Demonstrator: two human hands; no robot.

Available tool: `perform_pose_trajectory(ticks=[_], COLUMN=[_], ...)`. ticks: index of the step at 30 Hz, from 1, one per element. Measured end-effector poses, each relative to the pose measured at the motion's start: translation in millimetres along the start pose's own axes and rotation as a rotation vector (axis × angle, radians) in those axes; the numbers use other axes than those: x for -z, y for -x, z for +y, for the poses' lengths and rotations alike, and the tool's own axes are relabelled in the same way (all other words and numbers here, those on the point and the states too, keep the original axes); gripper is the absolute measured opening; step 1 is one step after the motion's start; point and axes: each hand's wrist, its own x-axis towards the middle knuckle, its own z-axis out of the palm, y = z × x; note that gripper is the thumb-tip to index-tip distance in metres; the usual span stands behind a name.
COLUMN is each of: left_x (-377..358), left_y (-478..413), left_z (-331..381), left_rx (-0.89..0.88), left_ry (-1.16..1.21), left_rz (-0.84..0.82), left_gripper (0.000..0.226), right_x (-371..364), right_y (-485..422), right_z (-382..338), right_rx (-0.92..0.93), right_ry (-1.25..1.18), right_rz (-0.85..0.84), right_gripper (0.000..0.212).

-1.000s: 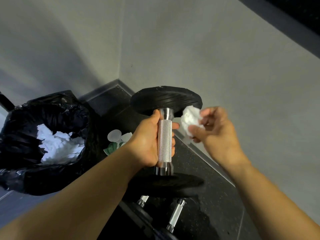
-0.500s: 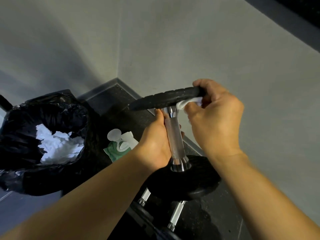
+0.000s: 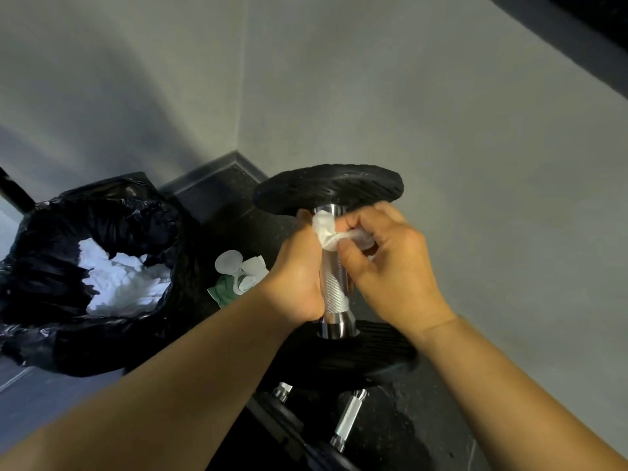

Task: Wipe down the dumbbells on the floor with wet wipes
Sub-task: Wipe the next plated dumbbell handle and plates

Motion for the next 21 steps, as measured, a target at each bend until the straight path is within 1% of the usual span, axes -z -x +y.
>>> perform_pose_trajectory(ticks=[1, 3, 5, 7, 9, 11, 13, 16, 19, 21], left_x=[0, 0, -4, -3, -3, -4, -6, -4, -4, -4], left_y=[-2, -4, 1, 4, 8, 8, 12, 8, 6, 7], left_z=[1, 3, 8, 10, 11, 11, 13, 8, 7, 7], left_rx=[0.020, 0.069, 0.067, 0.028, -0.020, 0.031, 0.039, 0.010, 0.020, -0.006], left_ry=[-0.007, 0.013, 0.019, -0.025, -0.088, -0.086, -0.035, -0.038, -0.070, -0.111], left_rz=[0.015, 0.113, 0.222, 0.299, 0.329, 0.288, 0.235, 0.199, 0.161, 0.098], left_gripper=[0.046, 0.063, 0.063, 0.057, 0.054, 0.057, 0.054, 0.055, 0.056, 0.049], right_x=[2, 6, 9, 11, 11, 8, 3, -6, -7, 2], right_y=[-2, 2, 13, 20, 19, 11, 1, -17, -29, -28], right_z=[0, 3, 4, 4, 2, 3, 5, 12, 19, 21], right_rx=[-0.009, -0.009, -0.039, -0.127, -0.166, -0.182, -0.252, -0.334, -0.404, -0.463], right_ry=[-0.004, -0.024, -0.052, -0.098, -0.117, -0.172, -0.217, -0.137, -0.125, -0.146], right_rz=[-0.042, -0.163, -0.317, -0.450, -0.489, -0.417, -0.285, -0.139, -0.063, -0.061], right_gripper=[0.013, 0.015, 0.021, 0.025, 0.027, 0.018, 0.012, 0.010, 0.008, 0.006])
